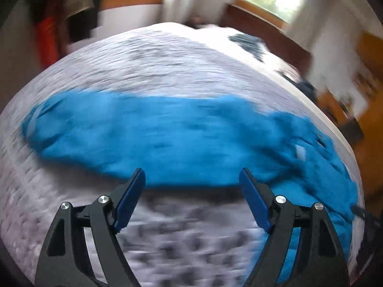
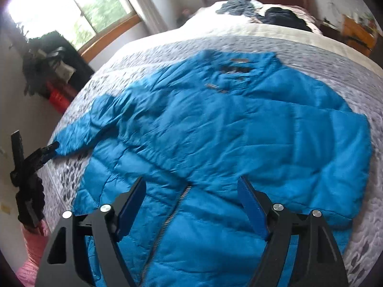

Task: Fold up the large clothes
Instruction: 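Fold the held sleeve with the left tool across the jacket body over the first sleeve, then open the left tool to release the folded sleeve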

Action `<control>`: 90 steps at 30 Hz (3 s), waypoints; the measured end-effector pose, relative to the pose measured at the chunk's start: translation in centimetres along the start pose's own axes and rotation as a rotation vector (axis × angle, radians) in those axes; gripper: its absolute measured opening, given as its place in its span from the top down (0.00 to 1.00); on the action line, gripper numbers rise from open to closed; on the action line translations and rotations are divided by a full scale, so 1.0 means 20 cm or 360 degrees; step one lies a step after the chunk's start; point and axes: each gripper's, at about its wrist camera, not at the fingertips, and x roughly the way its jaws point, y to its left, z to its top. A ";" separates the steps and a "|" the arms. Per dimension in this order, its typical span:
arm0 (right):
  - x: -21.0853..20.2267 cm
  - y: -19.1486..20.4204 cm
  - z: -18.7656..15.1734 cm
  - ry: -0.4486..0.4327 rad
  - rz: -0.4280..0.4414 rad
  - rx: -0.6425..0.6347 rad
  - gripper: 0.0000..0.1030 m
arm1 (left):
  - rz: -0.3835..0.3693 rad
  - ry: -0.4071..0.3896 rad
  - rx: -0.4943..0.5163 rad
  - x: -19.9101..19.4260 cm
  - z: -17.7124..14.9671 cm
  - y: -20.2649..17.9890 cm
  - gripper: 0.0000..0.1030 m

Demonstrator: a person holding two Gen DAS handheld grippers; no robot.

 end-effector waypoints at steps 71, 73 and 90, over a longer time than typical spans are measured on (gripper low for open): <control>-0.16 -0.50 -0.25 -0.0179 -0.0126 0.0278 0.24 | -0.0653 -0.0214 0.0747 0.02 -0.32 -1.68 0.97; -0.16 -0.52 -0.25 -0.0181 -0.0113 0.0289 0.24 | -0.0678 -0.0151 0.0803 0.08 -0.39 -1.77 0.97; -0.15 -0.54 -0.25 -0.0162 -0.0086 0.0332 0.23 | -0.1111 0.0415 0.0907 0.20 -0.51 -1.58 0.54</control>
